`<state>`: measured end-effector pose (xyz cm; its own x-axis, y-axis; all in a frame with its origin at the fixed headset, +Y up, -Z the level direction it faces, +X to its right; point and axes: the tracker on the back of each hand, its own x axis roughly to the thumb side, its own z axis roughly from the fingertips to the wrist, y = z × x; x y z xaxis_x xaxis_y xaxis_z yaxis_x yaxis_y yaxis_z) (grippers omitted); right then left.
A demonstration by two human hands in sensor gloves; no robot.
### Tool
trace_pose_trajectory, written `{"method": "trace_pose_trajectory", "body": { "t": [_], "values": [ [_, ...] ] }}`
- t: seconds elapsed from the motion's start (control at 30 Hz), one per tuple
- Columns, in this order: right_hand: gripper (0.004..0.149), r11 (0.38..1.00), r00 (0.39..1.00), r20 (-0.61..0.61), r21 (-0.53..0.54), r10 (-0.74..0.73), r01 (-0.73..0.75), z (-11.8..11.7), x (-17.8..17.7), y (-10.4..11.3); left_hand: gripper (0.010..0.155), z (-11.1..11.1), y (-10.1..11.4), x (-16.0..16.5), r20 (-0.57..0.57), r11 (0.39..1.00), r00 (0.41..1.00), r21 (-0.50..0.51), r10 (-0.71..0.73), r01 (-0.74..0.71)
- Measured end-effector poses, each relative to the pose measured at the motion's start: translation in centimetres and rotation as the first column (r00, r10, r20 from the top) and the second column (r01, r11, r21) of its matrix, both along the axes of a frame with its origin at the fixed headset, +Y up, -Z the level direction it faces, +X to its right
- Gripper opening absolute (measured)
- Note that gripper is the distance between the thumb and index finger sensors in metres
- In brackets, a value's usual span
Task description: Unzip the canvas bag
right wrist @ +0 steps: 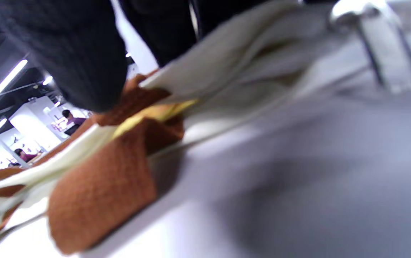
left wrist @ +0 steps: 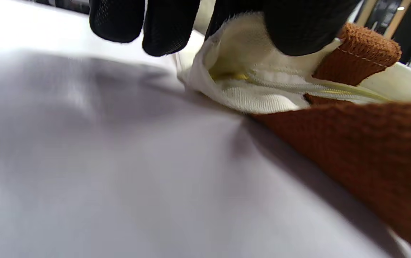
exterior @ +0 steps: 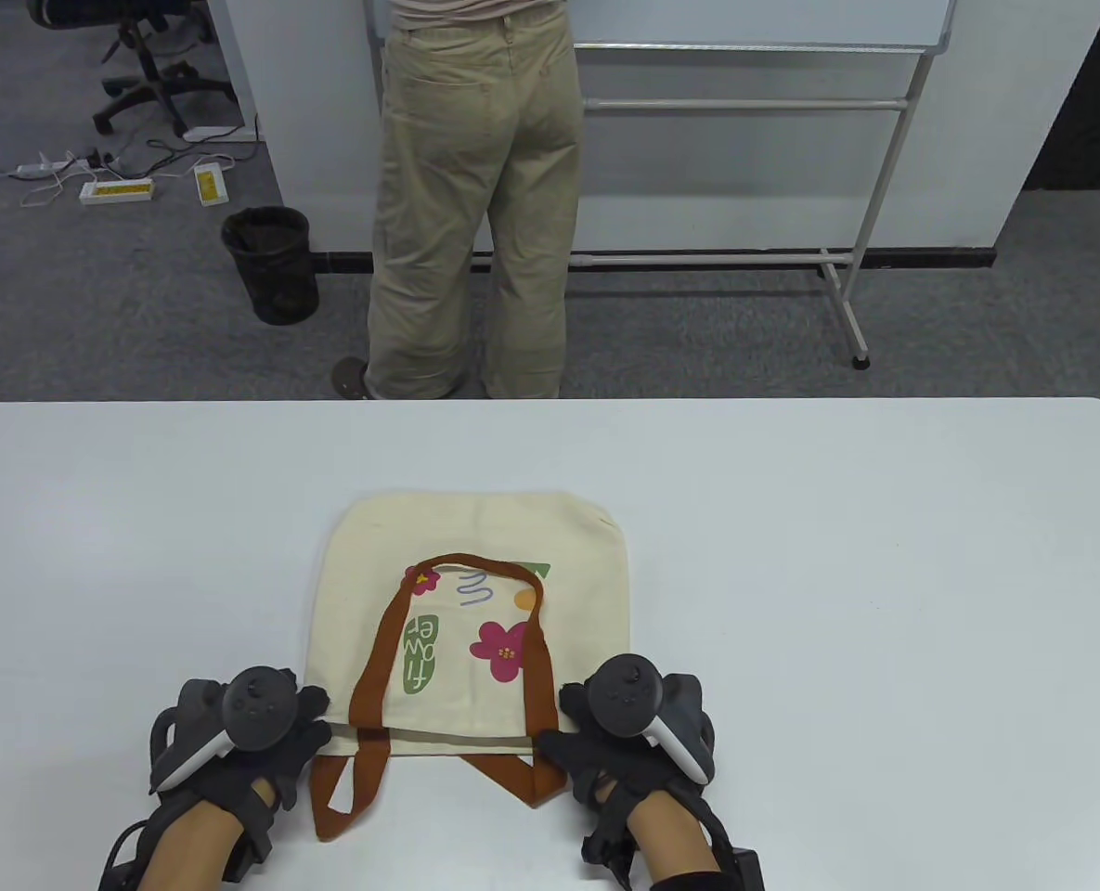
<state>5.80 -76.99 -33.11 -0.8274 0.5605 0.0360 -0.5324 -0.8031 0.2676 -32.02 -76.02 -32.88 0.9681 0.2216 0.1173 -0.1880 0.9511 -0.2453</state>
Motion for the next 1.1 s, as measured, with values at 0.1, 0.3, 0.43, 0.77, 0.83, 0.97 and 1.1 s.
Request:
{"method": "trace_pose_trajectory", "body": {
  "t": [0.1,0.3,0.43,0.77,0.83,0.97,1.1],
  "values": [
    [0.069,0.999,0.998,0.05,-0.021,-0.025,0.026,0.1,0.4,-0.2,0.062,-0.1,-0.8,-0.9,-0.019,0.996,0.996,-0.01,0.085,-0.085],
    [0.071,0.996,0.997,0.048,0.064,-0.062,0.059,0.3,1.0,0.0,0.069,0.0,-1.0,-2.3,-0.07,0.989,0.987,0.012,0.147,-0.147],
    [0.072,0.984,0.984,0.131,0.15,-0.118,0.098,0.6,2.1,0.7,0.068,0.1,0.4,-3.0,-0.118,0.981,0.982,0.144,0.145,-0.128],
    [0.073,0.911,0.968,0.227,0.412,-0.109,0.006,1.7,3.1,4.4,0.068,2.0,6.4,0.0,-0.007,0.888,0.995,0.451,0.103,-0.089],
    [0.073,0.895,0.972,0.218,0.445,-0.085,-0.021,2.0,3.0,5.0,0.068,2.4,7.0,1.1,0.02,0.88,0.996,0.469,0.081,-0.081],
    [0.073,0.872,0.982,0.18,0.488,-0.054,-0.042,2.5,2.2,5.9,0.067,3.0,7.6,3.1,0.078,0.866,0.996,0.494,0.049,-0.082],
    [0.073,0.875,0.99,0.138,0.482,-0.016,-0.053,2.8,1.3,6.1,0.067,3.4,7.3,4.9,0.122,0.871,0.992,0.486,0.019,-0.076]
  ]
}}
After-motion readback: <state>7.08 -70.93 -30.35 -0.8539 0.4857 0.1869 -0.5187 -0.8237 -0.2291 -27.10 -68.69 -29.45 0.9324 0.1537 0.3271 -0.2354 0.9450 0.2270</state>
